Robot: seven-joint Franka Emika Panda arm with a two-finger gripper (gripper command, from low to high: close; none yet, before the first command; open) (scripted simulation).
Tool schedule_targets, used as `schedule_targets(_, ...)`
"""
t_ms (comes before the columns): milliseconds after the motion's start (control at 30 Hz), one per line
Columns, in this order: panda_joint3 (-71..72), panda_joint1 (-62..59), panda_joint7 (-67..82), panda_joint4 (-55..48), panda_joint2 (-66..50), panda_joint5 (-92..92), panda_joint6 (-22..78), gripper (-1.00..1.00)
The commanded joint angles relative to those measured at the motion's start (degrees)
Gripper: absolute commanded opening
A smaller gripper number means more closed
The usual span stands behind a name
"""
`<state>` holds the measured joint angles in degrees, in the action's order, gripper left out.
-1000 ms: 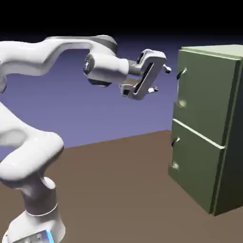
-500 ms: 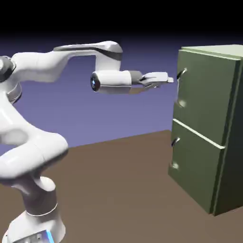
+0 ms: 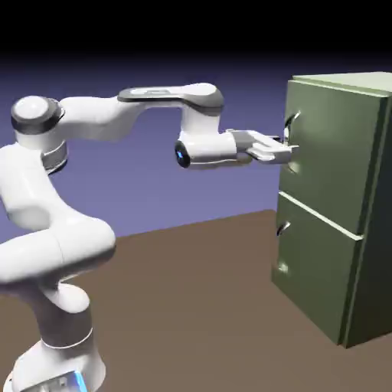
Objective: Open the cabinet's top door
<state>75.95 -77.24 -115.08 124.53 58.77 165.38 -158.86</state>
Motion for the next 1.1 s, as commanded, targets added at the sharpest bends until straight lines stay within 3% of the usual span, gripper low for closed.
schedule_targets(0, -1.2, 1.9, 2.5, 1.7, -2.0, 0.1, 1.5, -1.0)
schedule_targets(433, -21.9, 27.7, 30.9, 10.9, -25.2, 0.6, 7.0, -1.0)
schedule_targets(1067, -59.3, 67.2, 54.0, 12.6, -36.0, 4.0, 5.0, -1.0)
